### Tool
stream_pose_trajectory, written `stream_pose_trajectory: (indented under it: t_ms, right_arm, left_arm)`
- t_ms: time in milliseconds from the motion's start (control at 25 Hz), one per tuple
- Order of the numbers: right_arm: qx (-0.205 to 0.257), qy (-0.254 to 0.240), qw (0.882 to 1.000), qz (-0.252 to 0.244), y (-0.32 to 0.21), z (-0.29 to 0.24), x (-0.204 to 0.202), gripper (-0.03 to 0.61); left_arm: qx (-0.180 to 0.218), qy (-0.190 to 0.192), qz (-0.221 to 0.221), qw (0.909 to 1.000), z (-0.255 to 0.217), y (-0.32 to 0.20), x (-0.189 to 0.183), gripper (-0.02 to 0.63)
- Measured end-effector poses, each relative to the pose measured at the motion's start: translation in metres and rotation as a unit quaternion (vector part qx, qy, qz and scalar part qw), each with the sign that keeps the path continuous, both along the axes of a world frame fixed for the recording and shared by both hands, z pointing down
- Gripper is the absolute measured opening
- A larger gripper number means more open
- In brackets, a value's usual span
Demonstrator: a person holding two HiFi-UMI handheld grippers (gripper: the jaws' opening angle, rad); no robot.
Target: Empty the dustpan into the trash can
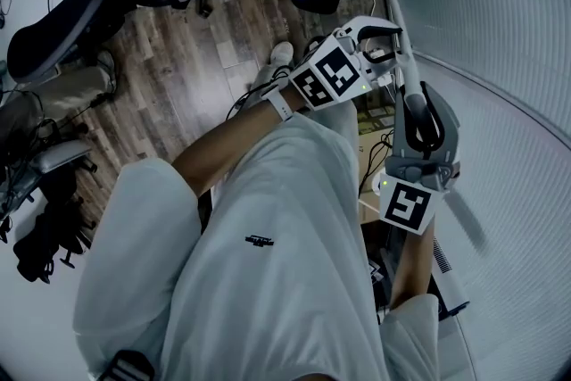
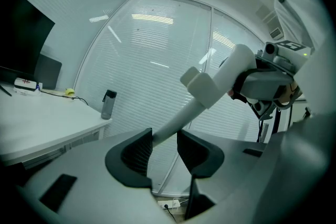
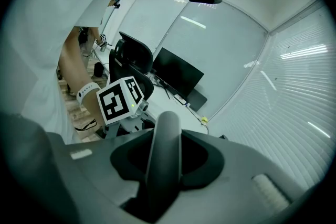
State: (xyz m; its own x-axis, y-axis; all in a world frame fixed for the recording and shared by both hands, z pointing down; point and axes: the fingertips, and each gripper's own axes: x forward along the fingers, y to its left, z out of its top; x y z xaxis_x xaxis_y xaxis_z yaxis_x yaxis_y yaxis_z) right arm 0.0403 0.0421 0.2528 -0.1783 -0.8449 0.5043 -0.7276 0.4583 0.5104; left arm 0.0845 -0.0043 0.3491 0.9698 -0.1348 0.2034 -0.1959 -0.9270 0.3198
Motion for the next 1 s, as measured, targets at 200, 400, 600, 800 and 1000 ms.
stream_pose_trajectory:
  t_ms: [200,400,600,800,1000]
  right_arm:
    - [0.004,-0.004,0.999,0.036,0.011,-0.004,0.021,0.115]
    - [0.006,-0.004,0.998,0.062,0.018,-0.003,0.043,0.115]
    - [0.002,-0.006,0.996,0.085,0.024,0.003,0.062,0.115]
    - [-0.009,-0.009,0.995,0.099,0.028,0.012,0.078,0.115]
    - [-0.017,-0.026,0.992,0.124,0.028,0.022,0.098,0.117]
  left_arm:
    - [0.002,0.004,0.024,0.9997,-0.005,0.012,0.023,0.146]
    - [0.001,0.003,0.050,0.9988,-0.003,0.021,0.048,0.146]
    - [-0.004,-0.003,0.070,0.9975,0.003,0.031,0.069,0.146]
    - [-0.016,-0.010,0.084,0.9963,0.013,0.039,0.086,0.146]
    - [-0.027,-0.018,0.096,0.9948,0.026,0.043,0.103,0.144]
